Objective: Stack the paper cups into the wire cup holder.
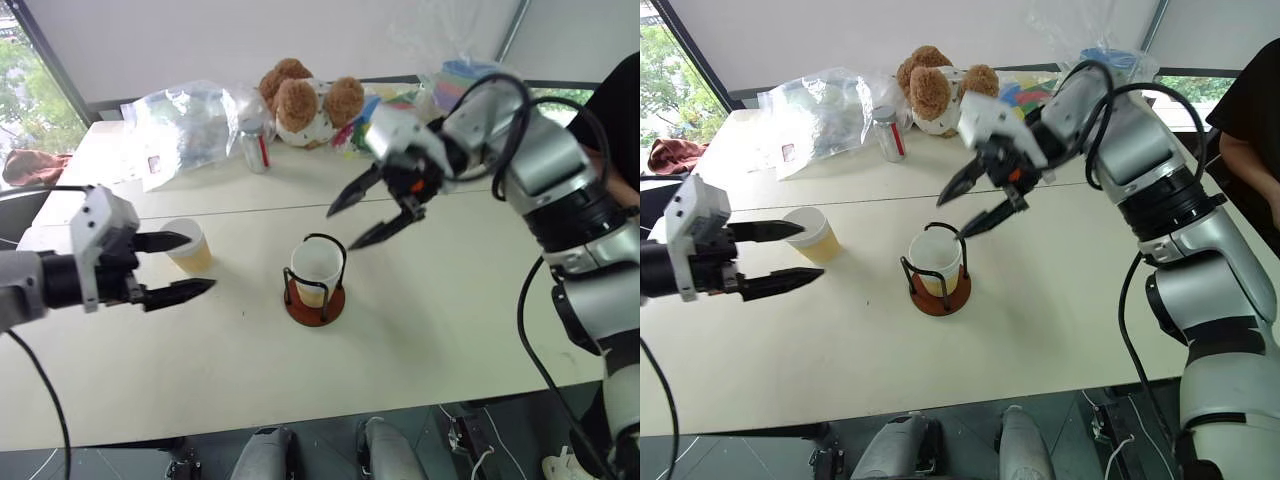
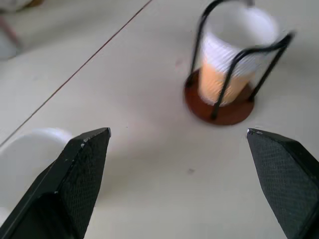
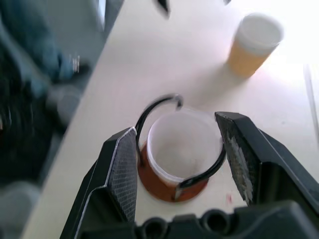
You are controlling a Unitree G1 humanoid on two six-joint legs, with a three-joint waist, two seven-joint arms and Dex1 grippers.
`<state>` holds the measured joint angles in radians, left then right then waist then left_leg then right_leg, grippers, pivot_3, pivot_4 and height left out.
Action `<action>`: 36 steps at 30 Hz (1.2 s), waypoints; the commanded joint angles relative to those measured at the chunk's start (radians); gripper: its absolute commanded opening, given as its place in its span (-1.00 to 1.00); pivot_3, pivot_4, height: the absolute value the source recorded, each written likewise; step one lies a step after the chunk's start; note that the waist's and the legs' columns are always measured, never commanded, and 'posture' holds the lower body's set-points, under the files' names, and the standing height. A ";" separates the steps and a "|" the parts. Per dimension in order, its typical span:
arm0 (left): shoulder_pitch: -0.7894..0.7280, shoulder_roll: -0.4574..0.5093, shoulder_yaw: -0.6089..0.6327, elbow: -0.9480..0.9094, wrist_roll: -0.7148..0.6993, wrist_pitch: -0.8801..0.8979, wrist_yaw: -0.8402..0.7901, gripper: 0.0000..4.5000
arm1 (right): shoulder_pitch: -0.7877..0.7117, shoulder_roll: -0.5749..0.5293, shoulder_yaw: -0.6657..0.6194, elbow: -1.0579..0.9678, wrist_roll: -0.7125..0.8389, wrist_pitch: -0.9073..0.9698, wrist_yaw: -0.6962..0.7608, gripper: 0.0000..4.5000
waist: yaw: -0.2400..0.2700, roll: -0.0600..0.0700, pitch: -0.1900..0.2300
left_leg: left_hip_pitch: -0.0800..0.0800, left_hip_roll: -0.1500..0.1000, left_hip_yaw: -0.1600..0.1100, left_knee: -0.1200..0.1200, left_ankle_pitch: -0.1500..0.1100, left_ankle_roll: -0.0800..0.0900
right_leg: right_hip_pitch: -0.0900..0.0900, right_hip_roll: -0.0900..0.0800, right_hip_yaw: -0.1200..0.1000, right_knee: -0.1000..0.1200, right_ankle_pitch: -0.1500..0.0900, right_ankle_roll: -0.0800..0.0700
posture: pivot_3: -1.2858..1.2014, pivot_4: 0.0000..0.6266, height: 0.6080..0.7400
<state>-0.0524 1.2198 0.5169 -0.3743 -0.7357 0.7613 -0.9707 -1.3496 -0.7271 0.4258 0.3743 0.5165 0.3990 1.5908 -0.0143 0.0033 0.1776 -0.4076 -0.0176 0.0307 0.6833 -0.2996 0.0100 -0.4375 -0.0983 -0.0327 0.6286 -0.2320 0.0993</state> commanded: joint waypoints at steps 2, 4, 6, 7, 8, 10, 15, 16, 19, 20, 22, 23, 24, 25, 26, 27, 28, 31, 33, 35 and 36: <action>0.003 0.059 0.036 0.162 0.189 -0.210 -0.093 1.00 | 0.007 0.002 -0.229 -0.055 0.162 0.236 -0.049 0.21 | 0.003 0.000 0.000 | 0.000 0.001 0.000 0.000 0.000 0.000 | 0.000 0.001 -0.001 0.000 0.000 0.000 | 0.03 -0.52 1.00; -0.066 0.038 -0.034 0.263 0.224 -0.308 -0.120 1.00 | 0.079 0.012 -0.284 -0.128 0.194 0.296 -0.102 0.21 | 0.005 -0.001 -0.001 | 0.000 0.001 0.000 0.000 0.000 0.000 | 0.001 0.001 -0.001 0.000 0.000 0.000 | 0.03 -0.52 1.00; -0.137 0.039 -0.128 0.363 0.272 -0.395 -0.175 1.00 | 0.181 0.001 -0.311 -0.233 0.201 0.335 -0.152 0.21 | 0.005 -0.003 -0.002 | 0.000 0.002 0.000 0.000 -0.001 0.002 | 0.003 0.001 -0.002 0.000 0.000 0.000 | 0.03 -0.52 1.00; -0.177 0.043 -0.173 0.403 0.297 -0.431 -0.201 1.00 | 0.225 -0.010 -0.321 -0.281 0.200 0.349 -0.171 0.21 | 0.007 -0.003 -0.002 | 0.000 0.002 0.000 0.000 -0.003 0.005 | 0.003 0.000 -0.002 0.000 0.000 0.000 | 0.03 -0.52 1.00; -0.225 0.047 -0.220 0.444 0.325 -0.466 -0.227 1.00 | 0.260 -0.019 -0.332 -0.322 0.202 0.364 -0.185 0.21 | 0.006 -0.003 -0.002 | 0.000 0.001 0.000 0.001 -0.004 0.007 | 0.004 0.000 -0.002 0.000 0.000 0.000 | 0.03 -0.52 1.00; -0.300 0.049 -0.292 0.516 0.373 -0.529 -0.274 1.00 | 0.305 -0.027 -0.350 -0.376 0.205 0.385 -0.211 0.21 | 0.004 -0.003 -0.001 | 0.000 0.000 0.001 0.001 -0.004 0.007 | 0.003 0.000 -0.002 0.000 0.000 0.000 | 0.03 -0.52 1.00; -0.517 -0.019 -0.458 0.724 0.503 -0.685 -0.351 1.00 | 0.415 -0.048 -0.369 -0.503 0.182 0.395 -0.279 0.21 | 0.004 -0.003 -0.001 | 0.000 -0.001 0.003 0.001 -0.004 0.007 | 0.001 0.001 -0.003 0.001 0.000 0.000 | 0.03 -0.52 1.00; -0.557 -0.039 -0.483 0.754 0.517 -0.701 -0.372 1.00 | 0.434 -0.057 -0.367 -0.518 0.161 0.383 -0.295 0.21 | 0.004 -0.004 -0.001 | 0.000 -0.001 0.003 0.001 -0.004 0.008 | 0.002 0.001 -0.003 0.001 0.000 0.001 | 0.03 -0.52 1.00; -0.642 -0.088 -0.544 0.822 0.555 -0.743 -0.431 1.00 | 0.468 -0.070 -0.374 -0.528 0.125 0.367 -0.338 0.21 | 0.003 -0.004 -0.001 | 0.000 -0.001 0.004 0.002 -0.004 0.008 | 0.002 0.001 -0.003 0.001 0.000 0.001 | 0.03 -0.52 1.00; -0.660 -0.098 -0.558 0.839 0.565 -0.755 -0.449 1.00 | 0.474 -0.073 -0.380 -0.531 0.126 0.372 -0.343 0.21 | 0.003 -0.004 -0.001 | 0.000 -0.001 0.005 0.003 -0.004 0.008 | 0.002 0.001 -0.003 0.001 0.000 0.001 | 0.03 -0.52 1.00; -0.692 -0.121 -0.586 0.868 0.580 -0.765 -0.486 1.00 | 0.494 -0.086 -0.381 -0.544 0.115 0.368 -0.350 0.21 | 0.003 -0.004 -0.001 | 0.000 -0.001 0.005 0.003 -0.004 0.008 | 0.002 0.001 -0.003 0.001 0.000 0.001 | 0.03 -0.52 1.00; -0.708 -0.134 -0.602 0.886 0.592 -0.772 -0.502 1.00 | 0.502 -0.088 -0.382 -0.550 0.115 0.368 -0.357 0.21 | 0.003 -0.004 -0.001 | 0.000 -0.001 0.005 0.003 -0.004 0.008 | 0.002 0.001 -0.003 0.001 0.000 0.001 | 0.03 -0.52 1.00; -0.722 -0.146 -0.614 0.905 0.605 -0.781 -0.515 1.00 | 0.508 -0.089 -0.383 -0.555 0.117 0.371 -0.363 0.21 | 0.003 -0.004 -0.001 | 0.000 0.000 0.005 0.003 -0.004 0.008 | 0.002 0.001 -0.003 0.001 0.000 0.001 | 0.03 -0.52 1.00; -0.737 -0.158 -0.629 0.931 0.618 -0.789 -0.530 1.00 | 0.512 -0.087 -0.387 -0.561 0.120 0.374 -0.372 0.21 | 0.003 -0.004 -0.001 | 0.000 0.000 0.005 0.003 -0.004 0.009 | 0.002 0.001 -0.003 0.001 0.000 0.001 | 0.03 -0.52 1.00; -0.752 -0.169 -0.640 0.957 0.630 -0.800 -0.542 1.00 | 0.516 -0.084 -0.390 -0.566 0.123 0.377 -0.380 0.21 | 0.002 -0.004 -0.001 | 0.000 0.000 0.005 0.003 -0.004 0.009 | 0.002 0.001 -0.003 0.001 0.000 0.001 | 0.03 -0.52 1.00; -0.769 -0.184 -0.650 0.987 0.643 -0.813 -0.548 0.89 | 0.521 -0.083 -0.394 -0.571 0.126 0.380 -0.387 0.23 | 0.002 -0.005 -0.001 | 0.000 0.000 0.005 0.003 -0.004 0.009 | 0.002 0.001 -0.003 0.001 0.000 0.001 | 0.03 -0.52 1.00; -0.784 -0.196 -0.659 1.014 0.652 -0.823 -0.558 0.76 | 0.525 -0.083 -0.397 -0.576 0.128 0.382 -0.392 0.23 | 0.002 -0.004 -0.001 | 0.000 0.000 0.005 0.003 -0.004 0.009 | 0.002 0.001 -0.003 0.001 0.000 0.001 | 0.03 -0.52 1.00; -0.828 -0.232 -0.681 1.091 0.684 -0.855 -0.577 0.13 | 0.538 -0.088 -0.404 -0.587 0.130 0.387 -0.407 0.23 | 0.003 -0.005 -0.001 | 0.000 0.000 0.005 0.004 -0.004 0.009 | 0.002 0.001 -0.003 0.001 0.000 0.001 | 0.03 -0.52 1.00; -0.852 -0.251 -0.690 1.130 0.699 -0.874 -0.588 -0.31 | 0.544 -0.089 -0.409 -0.594 0.132 0.391 -0.416 0.23 | 0.003 -0.005 -0.001 | 0.000 0.000 0.005 0.004 -0.004 0.009 | 0.002 0.001 -0.003 0.001 0.000 0.001 | 0.03 -0.52 1.00; -0.874 -0.263 -0.696 1.158 0.711 -0.891 -0.602 -0.79 | 0.549 -0.090 -0.415 -0.599 0.134 0.394 -0.424 0.23 | 0.003 -0.005 -0.001 | 0.000 0.000 0.005 0.004 -0.004 0.009 | 0.002 0.001 -0.003 0.001 0.000 0.001 | 0.03 -0.52 1.00; -0.883 -0.267 -0.697 1.168 0.717 -0.897 -0.608 -0.99 | 0.552 -0.092 -0.418 -0.600 0.135 0.396 -0.427 0.23 | 0.003 -0.005 -0.001 | 0.000 0.000 0.005 0.004 -0.004 0.009 | 0.002 0.001 -0.003 0.001 0.000 0.001 | 0.03 -0.52 1.00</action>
<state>-0.8999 0.9432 -0.1840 0.7867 -0.0293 -0.1119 -1.5641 -0.7944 -0.8055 0.0538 -0.1937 0.6342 0.7989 1.1713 -0.0111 -0.0022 0.1771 -0.4079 -0.0174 0.0359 0.6877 -0.3041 0.0191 -0.4358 -0.0971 -0.0359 0.6300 -0.2321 0.1005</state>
